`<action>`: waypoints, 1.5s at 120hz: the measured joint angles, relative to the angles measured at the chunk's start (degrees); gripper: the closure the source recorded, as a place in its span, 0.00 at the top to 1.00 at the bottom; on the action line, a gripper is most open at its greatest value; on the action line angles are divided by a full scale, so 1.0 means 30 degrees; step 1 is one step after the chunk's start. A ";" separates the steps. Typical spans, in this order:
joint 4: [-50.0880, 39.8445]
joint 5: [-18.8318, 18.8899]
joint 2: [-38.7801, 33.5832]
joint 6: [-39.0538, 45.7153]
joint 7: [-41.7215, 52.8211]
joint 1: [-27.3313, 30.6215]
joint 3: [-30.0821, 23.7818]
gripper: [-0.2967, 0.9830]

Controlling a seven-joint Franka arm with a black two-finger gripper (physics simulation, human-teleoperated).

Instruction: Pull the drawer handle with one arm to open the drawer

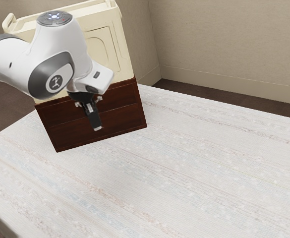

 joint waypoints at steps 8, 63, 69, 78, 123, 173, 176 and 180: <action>0.0016 0.0014 0.0060 0.0049 -0.0004 0.0061 0.0001 0.76; 0.0321 0.0207 0.0922 0.1453 0.0044 0.0247 0.0119 0.75; 0.0429 0.0285 0.1087 0.1646 0.0080 0.0369 0.0119 0.75; 0.0480 0.0357 0.1313 0.1931 0.0160 0.0548 0.0123 0.75; 0.0443 0.0467 0.1849 0.3041 0.0808 0.2112 0.0118 0.74; 0.0296 0.1781 0.2637 0.4563 0.1565 0.2192 0.0047 0.72; 0.0285 0.1811 0.2681 0.4638 0.1598 0.2226 0.0051 0.72; 0.0277 0.1841 0.2738 0.4736 0.1641 0.2283 0.0055 0.72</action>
